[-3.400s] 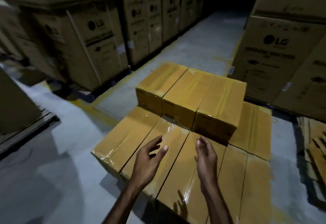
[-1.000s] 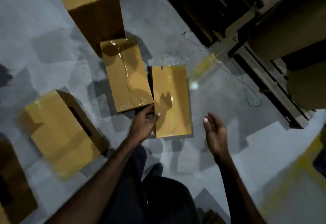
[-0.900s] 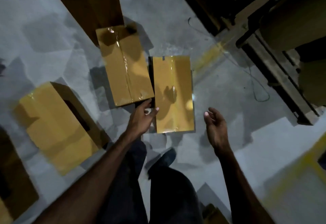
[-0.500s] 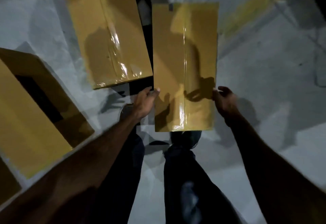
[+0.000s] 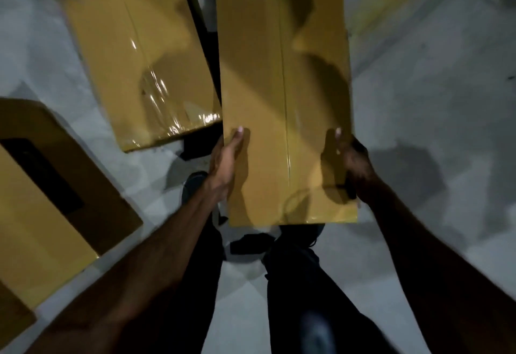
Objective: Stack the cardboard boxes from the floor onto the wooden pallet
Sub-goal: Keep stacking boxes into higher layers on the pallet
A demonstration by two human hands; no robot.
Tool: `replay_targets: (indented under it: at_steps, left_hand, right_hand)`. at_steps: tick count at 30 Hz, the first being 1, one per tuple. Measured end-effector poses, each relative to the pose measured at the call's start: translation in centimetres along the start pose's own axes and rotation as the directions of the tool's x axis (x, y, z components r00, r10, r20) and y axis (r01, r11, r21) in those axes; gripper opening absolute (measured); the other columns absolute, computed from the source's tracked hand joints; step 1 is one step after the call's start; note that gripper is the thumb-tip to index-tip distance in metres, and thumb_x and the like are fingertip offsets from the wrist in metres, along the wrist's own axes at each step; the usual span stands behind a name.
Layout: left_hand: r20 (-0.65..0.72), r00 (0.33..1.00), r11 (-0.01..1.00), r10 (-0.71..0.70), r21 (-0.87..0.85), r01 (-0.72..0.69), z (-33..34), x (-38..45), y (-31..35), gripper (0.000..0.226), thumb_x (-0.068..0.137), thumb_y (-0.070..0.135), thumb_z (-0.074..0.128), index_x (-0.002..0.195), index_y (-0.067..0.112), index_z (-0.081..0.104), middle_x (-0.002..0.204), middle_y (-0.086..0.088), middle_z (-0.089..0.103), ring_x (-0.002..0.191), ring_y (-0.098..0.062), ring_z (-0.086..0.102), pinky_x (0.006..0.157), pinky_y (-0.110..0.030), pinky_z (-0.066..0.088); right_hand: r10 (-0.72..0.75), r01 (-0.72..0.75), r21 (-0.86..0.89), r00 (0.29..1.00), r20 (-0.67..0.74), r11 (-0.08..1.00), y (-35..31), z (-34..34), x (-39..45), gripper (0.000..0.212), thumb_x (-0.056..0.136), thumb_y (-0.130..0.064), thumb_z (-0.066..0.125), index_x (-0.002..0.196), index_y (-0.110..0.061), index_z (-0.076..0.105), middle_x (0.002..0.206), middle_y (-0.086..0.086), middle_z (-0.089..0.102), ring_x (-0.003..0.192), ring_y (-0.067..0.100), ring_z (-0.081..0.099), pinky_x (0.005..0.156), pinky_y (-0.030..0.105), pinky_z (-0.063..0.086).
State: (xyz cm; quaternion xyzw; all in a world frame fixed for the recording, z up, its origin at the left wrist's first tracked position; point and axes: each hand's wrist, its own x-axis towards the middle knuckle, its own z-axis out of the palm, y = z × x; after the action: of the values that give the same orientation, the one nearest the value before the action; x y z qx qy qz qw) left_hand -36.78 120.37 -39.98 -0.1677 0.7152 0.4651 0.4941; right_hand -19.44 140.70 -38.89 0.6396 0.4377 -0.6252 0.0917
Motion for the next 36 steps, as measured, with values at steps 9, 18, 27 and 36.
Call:
replay_targets:
  at_steps: [9, 18, 27, 36]
  left_hand:
    - [0.318, 0.947, 0.998, 0.053, -0.051, -0.038, -2.1, -18.6, 15.9, 0.043, 0.105, 0.031, 0.055, 0.143, 0.013, 0.061, 0.136, -0.011, 0.070, 0.123, -0.031, 0.068, 0.100, -0.044, 0.058]
    - [0.574, 0.816, 0.993, 0.073, 0.032, -0.111, -5.2, -39.9, 27.7, 0.054, 0.109, 0.050, 0.042, 0.144, 0.013, 0.063, 0.132, -0.017, 0.070, 0.115, -0.036, 0.070, 0.087, -0.046, 0.060]
    - [0.823, 0.564, 0.860, -0.075, 0.340, -0.381, -5.3, -56.8, 29.9, 0.051, 0.110, 0.042, 0.041, 0.097, 0.011, 0.081, 0.083, -0.014, 0.078, 0.068, -0.026, 0.076, 0.057, -0.032, 0.061]
    - [0.912, 0.309, 0.668, -0.268, 0.407, -0.623, -2.2, -74.2, 22.5, 0.058, 0.107, 0.046, 0.045, 0.073, 0.020, 0.084, 0.067, -0.008, 0.071, 0.059, -0.020, 0.068, 0.058, -0.028, 0.058]
  right_hand:
    - [-0.095, 0.047, 0.284, 0.983, 0.157, 0.958, -9.0, -8.6, -20.8, 0.045, 0.105, -0.046, 0.054, 0.139, -0.017, 0.062, 0.134, 0.013, 0.071, 0.119, 0.034, 0.070, 0.105, 0.049, 0.051]
    - [-0.186, 0.241, 0.754, 0.970, -0.159, 0.611, -9.3, -8.2, -49.1, 0.058, 0.105, -0.049, 0.048, 0.140, -0.006, 0.063, 0.128, 0.025, 0.070, 0.103, 0.040, 0.073, 0.081, 0.048, 0.062]
    - [0.007, 0.454, 0.853, 0.882, -0.472, 0.258, -0.9, -2.6, -70.0, 0.047, 0.101, -0.048, 0.052, 0.106, -0.012, 0.081, 0.098, 0.021, 0.075, 0.081, 0.036, 0.072, 0.078, 0.045, 0.059]
    - [0.206, 0.757, 0.653, 0.638, -0.742, 0.005, 10.6, -0.5, -86.7, 0.043, 0.102, -0.043, 0.049, 0.071, -0.020, 0.068, 0.069, 0.004, 0.069, 0.062, 0.022, 0.062, 0.067, 0.034, 0.049]
